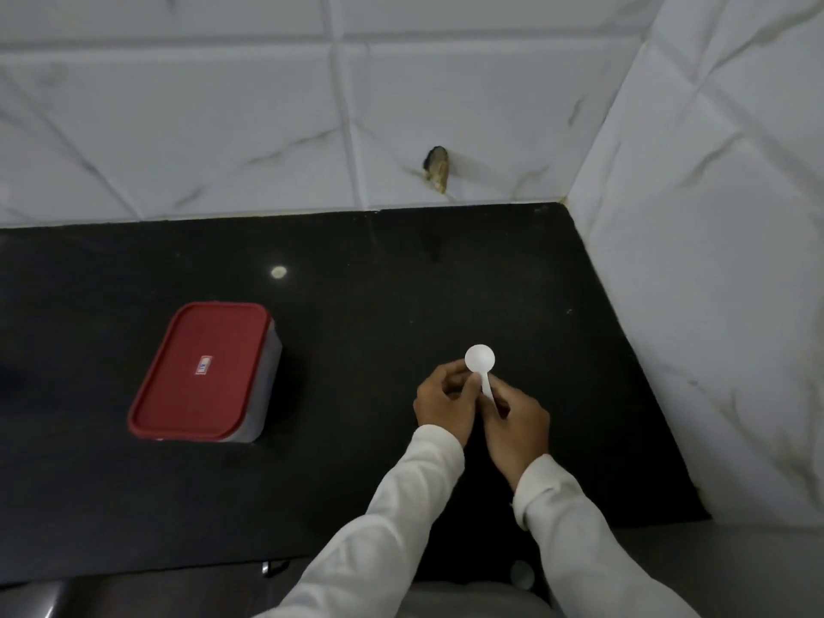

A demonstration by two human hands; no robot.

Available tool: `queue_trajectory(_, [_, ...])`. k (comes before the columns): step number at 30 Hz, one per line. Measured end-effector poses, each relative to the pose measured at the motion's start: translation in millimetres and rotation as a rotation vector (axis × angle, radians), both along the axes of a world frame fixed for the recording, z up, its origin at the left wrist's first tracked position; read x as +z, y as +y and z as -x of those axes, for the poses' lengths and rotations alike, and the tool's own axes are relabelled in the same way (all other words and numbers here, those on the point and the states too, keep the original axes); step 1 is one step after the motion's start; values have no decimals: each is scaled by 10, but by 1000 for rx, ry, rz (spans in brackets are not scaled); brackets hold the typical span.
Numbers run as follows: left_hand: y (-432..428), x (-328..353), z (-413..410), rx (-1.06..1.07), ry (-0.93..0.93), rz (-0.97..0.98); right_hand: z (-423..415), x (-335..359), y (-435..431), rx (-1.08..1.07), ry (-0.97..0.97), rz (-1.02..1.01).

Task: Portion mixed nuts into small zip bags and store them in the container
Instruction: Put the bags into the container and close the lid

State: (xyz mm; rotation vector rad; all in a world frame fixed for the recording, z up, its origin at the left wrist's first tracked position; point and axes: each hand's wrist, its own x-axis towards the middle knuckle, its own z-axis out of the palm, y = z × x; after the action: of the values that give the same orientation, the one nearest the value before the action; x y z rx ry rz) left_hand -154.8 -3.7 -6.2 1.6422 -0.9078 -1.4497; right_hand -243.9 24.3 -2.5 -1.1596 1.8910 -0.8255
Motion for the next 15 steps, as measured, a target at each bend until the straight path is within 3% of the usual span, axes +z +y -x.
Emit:
queue_trajectory(10, [16, 104, -1294, 253, -77, 89, -1047, 171, -186, 141, -264, -62])
queue_trajectory(15, [29, -110, -1818, 200, -122, 25, -1622, -52, -318, -16, -335, -146])
